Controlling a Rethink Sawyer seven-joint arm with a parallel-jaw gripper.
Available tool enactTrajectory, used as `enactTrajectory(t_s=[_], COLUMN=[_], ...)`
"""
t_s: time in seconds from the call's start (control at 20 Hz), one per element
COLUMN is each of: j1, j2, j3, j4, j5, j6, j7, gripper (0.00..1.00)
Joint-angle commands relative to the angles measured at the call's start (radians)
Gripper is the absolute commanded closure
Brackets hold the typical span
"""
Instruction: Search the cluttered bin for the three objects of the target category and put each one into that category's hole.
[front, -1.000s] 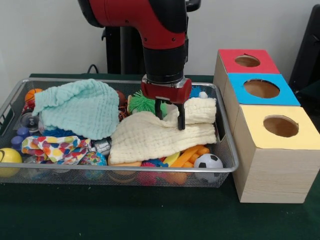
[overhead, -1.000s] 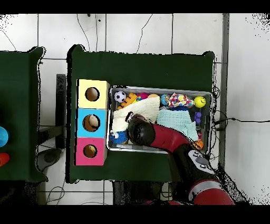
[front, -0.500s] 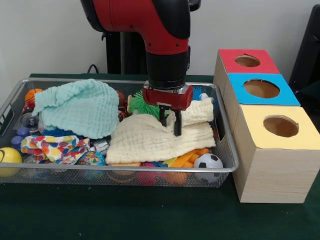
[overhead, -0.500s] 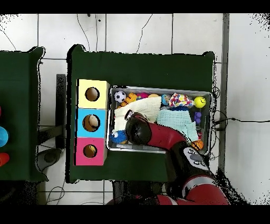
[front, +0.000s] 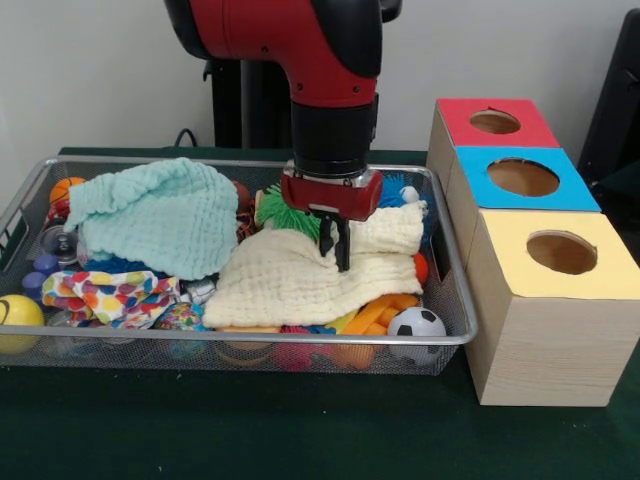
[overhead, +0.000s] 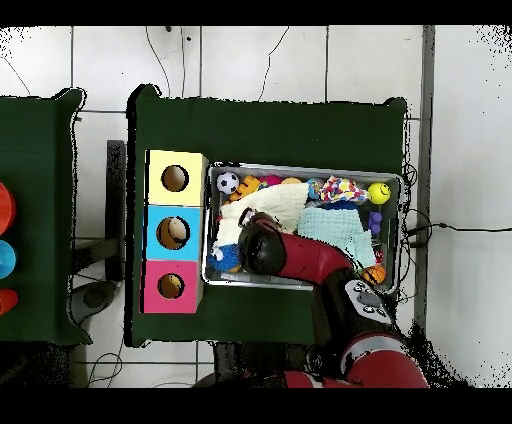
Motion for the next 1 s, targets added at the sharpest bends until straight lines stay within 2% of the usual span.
enactTrajectory(t_s=[0.05,0.2,0.35,0.6,1.0], j1=[-0.037,-0.050,-0.053,-0.068,-0.091], j2=[-0.085,-0.159,-0.212,-0.267,-0.286], j3=[-0.014,-0.012,-0.019,-0.012,0.002], j4=[0.020,0.017,0.011,0.018,0.003], j5=[-0.035,-0.030,-0.042,-0.074,-0.130], j6=[0.133,0.255,0.324,0.386,0.427], j7=[0.037,-0.010,-0.037,-0.064,-0.078], gripper=[1.00,1.00,1.00,1.00,1.00])
